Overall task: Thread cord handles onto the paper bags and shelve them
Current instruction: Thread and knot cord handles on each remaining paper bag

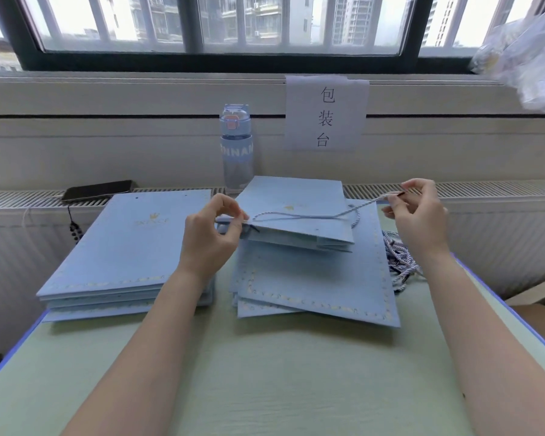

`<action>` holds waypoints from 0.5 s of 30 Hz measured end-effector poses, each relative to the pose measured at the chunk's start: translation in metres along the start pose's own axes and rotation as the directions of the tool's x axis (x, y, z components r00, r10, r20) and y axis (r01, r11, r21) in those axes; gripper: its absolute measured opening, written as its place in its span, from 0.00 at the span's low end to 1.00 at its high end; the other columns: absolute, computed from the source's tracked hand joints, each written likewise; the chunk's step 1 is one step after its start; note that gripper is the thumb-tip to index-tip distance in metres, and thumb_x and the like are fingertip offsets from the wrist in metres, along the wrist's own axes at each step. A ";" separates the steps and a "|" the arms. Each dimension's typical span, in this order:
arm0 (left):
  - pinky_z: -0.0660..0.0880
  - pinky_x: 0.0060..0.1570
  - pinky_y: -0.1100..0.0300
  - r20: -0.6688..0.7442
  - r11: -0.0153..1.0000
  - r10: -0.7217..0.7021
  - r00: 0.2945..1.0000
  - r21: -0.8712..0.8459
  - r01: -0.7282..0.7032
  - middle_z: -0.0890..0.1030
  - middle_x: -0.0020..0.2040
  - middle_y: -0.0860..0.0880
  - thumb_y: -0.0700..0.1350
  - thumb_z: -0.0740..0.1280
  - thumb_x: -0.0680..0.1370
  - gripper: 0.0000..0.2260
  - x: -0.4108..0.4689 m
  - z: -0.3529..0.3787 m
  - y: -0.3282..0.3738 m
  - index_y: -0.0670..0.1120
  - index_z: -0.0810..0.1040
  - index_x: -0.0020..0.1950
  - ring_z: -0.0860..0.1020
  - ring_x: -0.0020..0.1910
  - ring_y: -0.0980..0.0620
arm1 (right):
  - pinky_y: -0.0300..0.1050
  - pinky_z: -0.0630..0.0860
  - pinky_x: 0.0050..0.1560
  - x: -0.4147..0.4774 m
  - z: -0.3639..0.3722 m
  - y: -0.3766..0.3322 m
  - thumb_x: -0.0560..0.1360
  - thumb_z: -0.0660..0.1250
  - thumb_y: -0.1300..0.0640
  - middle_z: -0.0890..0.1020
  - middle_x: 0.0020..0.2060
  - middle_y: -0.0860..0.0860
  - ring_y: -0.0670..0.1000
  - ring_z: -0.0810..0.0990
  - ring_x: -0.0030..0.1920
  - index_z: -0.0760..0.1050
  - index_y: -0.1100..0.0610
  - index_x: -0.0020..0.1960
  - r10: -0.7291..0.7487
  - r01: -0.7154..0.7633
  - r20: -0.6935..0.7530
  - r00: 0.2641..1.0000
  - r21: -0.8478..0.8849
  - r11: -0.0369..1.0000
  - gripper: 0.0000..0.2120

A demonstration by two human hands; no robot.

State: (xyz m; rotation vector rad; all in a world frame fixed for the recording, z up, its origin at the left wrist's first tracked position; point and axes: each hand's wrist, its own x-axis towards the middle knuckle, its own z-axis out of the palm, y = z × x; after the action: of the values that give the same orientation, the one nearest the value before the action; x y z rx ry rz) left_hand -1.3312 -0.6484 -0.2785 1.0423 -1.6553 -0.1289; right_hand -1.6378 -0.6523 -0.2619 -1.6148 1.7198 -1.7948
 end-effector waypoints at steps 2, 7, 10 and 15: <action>0.76 0.45 0.58 0.020 0.998 0.046 0.999 0.041 -0.047 0.81 0.40 0.53 0.40 0.66 0.73 0.02 -0.001 0.001 0.000 0.47 0.75 0.42 0.79 0.41 0.53 | 0.27 0.72 0.37 -0.006 0.008 -0.006 0.77 0.65 0.62 0.82 0.38 0.48 0.36 0.80 0.33 0.69 0.55 0.50 -0.051 0.052 0.049 0.998 -0.022 0.998 0.06; 0.72 0.55 0.65 0.291 0.978 0.189 0.938 0.029 -0.206 0.82 0.50 0.54 0.51 0.67 0.74 0.12 -0.007 0.022 0.022 0.46 0.80 0.53 0.77 0.52 0.59 | 0.33 0.77 0.41 -0.020 0.025 -0.016 0.74 0.69 0.64 0.83 0.36 0.52 0.40 0.81 0.33 0.82 0.55 0.48 -0.130 0.133 0.265 0.955 0.007 0.991 0.07; 0.67 0.66 0.57 0.559 0.953 0.146 0.816 0.141 -0.268 0.78 0.64 0.50 0.55 0.66 0.75 0.21 -0.016 0.044 0.018 0.46 0.77 0.65 0.72 0.65 0.53 | 0.31 0.78 0.41 -0.030 0.035 -0.019 0.74 0.69 0.65 0.83 0.35 0.52 0.40 0.80 0.31 0.82 0.56 0.51 -0.134 0.136 0.355 0.925 0.019 0.990 0.09; 0.68 0.62 0.57 0.496 0.956 0.138 0.858 0.162 -0.247 0.78 0.63 0.47 0.49 0.66 0.78 0.16 -0.018 0.051 0.006 0.43 0.79 0.62 0.75 0.63 0.48 | 0.25 0.73 0.44 -0.037 0.042 -0.021 0.75 0.69 0.60 0.83 0.39 0.47 0.39 0.80 0.38 0.82 0.53 0.54 -0.089 0.130 0.457 0.885 -0.059 0.990 0.09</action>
State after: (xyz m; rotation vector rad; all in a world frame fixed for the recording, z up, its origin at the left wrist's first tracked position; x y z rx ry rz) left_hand -1.3767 -0.6539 -0.3076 1.0542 -2.2629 -0.0743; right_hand -1.5802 -0.6440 -0.2759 -2.0064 1.5283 -1.2488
